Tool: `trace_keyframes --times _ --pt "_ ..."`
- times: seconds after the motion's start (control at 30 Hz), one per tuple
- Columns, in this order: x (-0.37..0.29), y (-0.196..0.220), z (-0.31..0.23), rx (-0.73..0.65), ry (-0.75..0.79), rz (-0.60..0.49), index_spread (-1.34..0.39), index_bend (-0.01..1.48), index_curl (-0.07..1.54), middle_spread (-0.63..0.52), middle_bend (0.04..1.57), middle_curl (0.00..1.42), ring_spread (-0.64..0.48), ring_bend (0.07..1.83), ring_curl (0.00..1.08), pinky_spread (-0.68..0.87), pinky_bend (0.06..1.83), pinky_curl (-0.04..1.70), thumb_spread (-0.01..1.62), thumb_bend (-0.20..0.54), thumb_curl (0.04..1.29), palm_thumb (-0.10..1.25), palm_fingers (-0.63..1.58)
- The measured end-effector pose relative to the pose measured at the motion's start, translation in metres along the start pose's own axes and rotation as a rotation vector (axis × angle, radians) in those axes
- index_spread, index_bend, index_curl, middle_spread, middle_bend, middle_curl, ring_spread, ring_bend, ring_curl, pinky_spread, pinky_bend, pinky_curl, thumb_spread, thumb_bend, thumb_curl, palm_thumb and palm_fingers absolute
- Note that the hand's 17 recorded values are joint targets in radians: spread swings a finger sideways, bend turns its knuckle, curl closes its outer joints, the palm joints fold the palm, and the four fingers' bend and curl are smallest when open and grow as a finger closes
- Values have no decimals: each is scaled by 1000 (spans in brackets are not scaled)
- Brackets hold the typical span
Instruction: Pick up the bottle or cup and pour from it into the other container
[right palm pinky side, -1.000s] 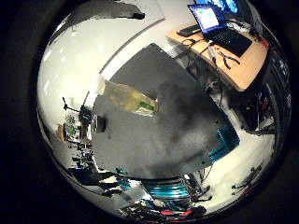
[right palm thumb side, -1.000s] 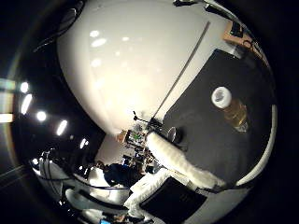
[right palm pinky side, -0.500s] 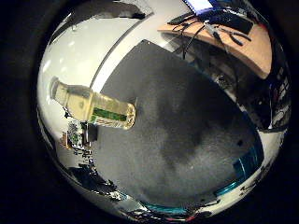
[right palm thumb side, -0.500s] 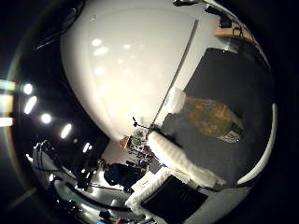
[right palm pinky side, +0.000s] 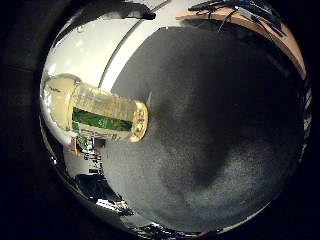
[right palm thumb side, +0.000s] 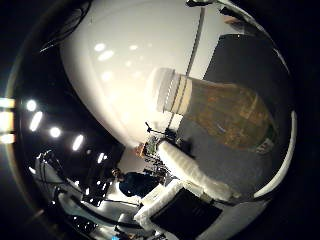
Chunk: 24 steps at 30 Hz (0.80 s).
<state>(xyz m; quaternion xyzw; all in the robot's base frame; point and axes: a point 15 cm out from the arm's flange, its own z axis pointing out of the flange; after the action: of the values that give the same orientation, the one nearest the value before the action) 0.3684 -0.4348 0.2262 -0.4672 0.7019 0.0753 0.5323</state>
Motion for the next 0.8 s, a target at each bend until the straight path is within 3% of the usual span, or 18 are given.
trace_keyframes --times 0.3,0.47,0.7,0.8 --pt "-6 2 20 -54 -8 -14 -203 190 335 0 392 362 126 635 175 422 815 -13 1085 -22 317 503 355" --pt "-9 6 31 -100 0 -24 -211 188 349 -29 399 364 70 718 182 382 829 -15 1084 -18 325 531 485" --pt "-19 17 49 -188 -17 -37 -241 207 375 -67 523 407 -21 875 207 187 866 -20 1073 -11 350 629 718" --pt "-22 22 54 -218 -20 -43 -259 239 408 -100 610 445 -79 963 240 6 930 -11 1059 -5 393 741 928"
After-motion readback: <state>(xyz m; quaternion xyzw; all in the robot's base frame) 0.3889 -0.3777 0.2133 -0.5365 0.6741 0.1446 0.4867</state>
